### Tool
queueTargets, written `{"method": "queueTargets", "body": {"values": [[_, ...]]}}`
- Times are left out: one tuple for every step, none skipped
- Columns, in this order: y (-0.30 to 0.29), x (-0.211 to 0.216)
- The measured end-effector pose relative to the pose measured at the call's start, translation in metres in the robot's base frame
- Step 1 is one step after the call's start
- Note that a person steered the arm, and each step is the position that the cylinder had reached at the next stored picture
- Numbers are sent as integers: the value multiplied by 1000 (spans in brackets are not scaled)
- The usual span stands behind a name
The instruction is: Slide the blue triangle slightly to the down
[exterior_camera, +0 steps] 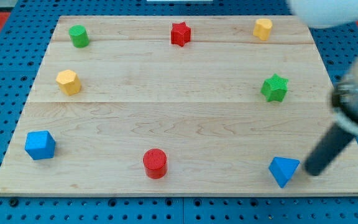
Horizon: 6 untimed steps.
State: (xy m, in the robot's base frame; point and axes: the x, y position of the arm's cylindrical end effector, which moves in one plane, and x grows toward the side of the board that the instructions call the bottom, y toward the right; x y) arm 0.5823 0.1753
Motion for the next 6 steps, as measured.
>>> {"method": "queueTargets", "body": {"values": [[-83, -10], [-38, -25], [-82, -74], [-129, -64], [-122, -20], [-161, -18]]}}
